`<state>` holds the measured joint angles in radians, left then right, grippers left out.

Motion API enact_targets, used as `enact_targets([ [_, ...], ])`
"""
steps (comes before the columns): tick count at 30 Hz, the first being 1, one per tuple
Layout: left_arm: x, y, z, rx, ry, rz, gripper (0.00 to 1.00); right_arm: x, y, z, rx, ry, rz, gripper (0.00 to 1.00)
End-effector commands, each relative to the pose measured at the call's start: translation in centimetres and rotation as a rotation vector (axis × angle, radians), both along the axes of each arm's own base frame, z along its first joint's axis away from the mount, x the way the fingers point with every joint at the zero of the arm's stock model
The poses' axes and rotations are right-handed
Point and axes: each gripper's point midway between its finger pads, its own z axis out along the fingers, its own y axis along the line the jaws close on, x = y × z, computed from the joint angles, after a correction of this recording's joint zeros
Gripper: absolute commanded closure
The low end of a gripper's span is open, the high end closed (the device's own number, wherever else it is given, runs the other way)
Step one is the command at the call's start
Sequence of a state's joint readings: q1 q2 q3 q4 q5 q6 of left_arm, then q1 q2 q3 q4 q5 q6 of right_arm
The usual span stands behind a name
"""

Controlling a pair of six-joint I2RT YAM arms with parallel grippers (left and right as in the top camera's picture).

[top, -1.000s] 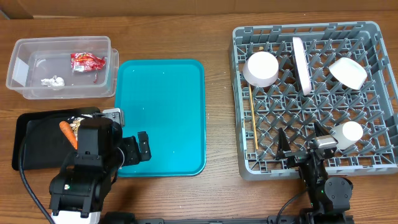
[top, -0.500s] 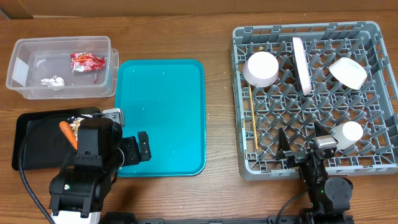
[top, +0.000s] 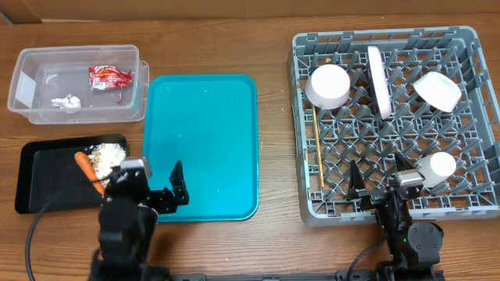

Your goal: Sort waste into correct bins and load items into the dishwasher

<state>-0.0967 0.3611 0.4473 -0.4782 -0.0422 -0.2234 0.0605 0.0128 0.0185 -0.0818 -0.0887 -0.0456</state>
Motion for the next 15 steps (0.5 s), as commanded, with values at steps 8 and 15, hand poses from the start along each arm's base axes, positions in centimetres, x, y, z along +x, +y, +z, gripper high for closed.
enact_targets([
  [8,0.6,0.3,1.2,0.128,-0.479,-0.009,0.0,0.0,0.0,-0.2,-0.004,-0.004,0.0,0.0],
  [15,0.8,0.3,-3.0,0.199,-0.357,-0.034,0.0,0.0,0.0,-0.2,-0.004,-0.004,0.0,0.0],
])
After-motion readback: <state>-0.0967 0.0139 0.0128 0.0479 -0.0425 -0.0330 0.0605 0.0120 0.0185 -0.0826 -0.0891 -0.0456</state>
